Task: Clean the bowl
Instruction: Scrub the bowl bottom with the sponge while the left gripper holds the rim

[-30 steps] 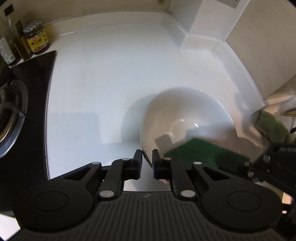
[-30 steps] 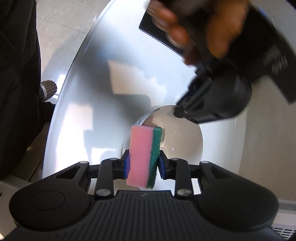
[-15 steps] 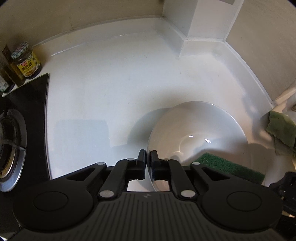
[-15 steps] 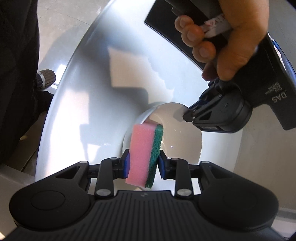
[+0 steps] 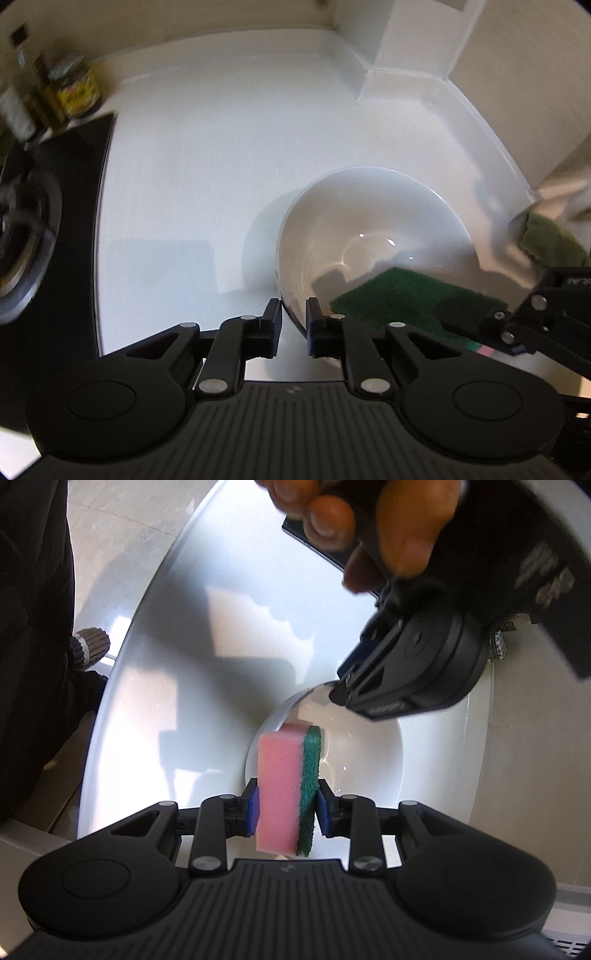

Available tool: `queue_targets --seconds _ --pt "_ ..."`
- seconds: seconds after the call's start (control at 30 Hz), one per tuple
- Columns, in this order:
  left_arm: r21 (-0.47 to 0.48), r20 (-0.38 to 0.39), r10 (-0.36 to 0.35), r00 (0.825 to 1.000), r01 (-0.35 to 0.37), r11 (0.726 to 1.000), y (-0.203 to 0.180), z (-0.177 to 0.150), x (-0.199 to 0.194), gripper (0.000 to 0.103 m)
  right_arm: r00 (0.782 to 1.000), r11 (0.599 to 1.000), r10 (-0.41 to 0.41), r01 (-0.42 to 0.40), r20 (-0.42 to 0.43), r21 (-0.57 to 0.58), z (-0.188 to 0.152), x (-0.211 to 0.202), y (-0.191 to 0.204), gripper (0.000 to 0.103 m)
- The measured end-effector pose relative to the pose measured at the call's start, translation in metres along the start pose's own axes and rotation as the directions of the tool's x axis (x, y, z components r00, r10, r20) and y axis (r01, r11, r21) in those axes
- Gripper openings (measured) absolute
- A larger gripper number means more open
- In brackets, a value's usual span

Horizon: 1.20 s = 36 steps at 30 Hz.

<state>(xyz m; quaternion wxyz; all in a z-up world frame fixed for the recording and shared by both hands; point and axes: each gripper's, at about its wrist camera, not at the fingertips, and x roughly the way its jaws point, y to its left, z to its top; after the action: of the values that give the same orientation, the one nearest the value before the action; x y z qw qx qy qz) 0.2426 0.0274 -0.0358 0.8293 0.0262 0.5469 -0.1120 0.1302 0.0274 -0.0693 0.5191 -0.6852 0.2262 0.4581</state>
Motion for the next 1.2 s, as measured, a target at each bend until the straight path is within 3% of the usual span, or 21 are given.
queue_targets --seconds 0.1,0.2,0.3,0.47,0.67,0.87,1.0,1.2 --pt "0.091 -0.018 0.007 1.000 -0.005 0.996 -0.004 0.019 0.008 0.012 1.000 1.000 0.001 -0.001 0.012 -0.005 -0.001 0.000 -0.002 0.027" --pt "0.102 -0.018 0.021 1.000 -0.019 0.995 -0.006 0.035 0.017 0.009 1.000 1.000 -0.009 0.009 -0.018 -0.027 -0.007 0.005 -0.004 0.027" --pt "0.043 -0.016 0.016 1.000 -0.016 0.999 -0.005 0.034 0.015 0.009 1.000 1.000 -0.003 0.003 -0.022 -0.006 -0.010 0.008 -0.008 0.027" --pt "-0.084 0.004 -0.040 0.999 0.040 0.996 0.005 0.002 -0.001 0.011 1.000 1.000 0.001 -0.001 -0.021 0.004 -0.013 0.010 -0.011 0.027" --pt "-0.118 -0.010 -0.025 1.000 0.024 0.993 -0.001 -0.007 0.007 0.016 1.000 1.000 0.009 -0.009 -0.027 -0.001 -0.015 0.009 -0.016 0.028" --pt "0.039 -0.029 0.006 1.000 -0.004 0.999 -0.007 0.005 0.017 0.016 1.000 1.000 0.026 -0.026 0.007 0.010 -0.012 0.002 -0.017 0.027" --pt "0.174 -0.034 0.039 0.999 -0.032 0.984 -0.015 0.024 0.026 0.015 1.000 0.999 0.018 -0.018 -0.017 -0.036 -0.020 -0.003 -0.015 0.027" --pt "0.029 -0.016 0.010 1.000 -0.010 1.000 -0.004 0.023 0.022 0.014 0.999 1.000 0.002 -0.003 -0.032 -0.016 -0.027 0.000 -0.021 0.027"
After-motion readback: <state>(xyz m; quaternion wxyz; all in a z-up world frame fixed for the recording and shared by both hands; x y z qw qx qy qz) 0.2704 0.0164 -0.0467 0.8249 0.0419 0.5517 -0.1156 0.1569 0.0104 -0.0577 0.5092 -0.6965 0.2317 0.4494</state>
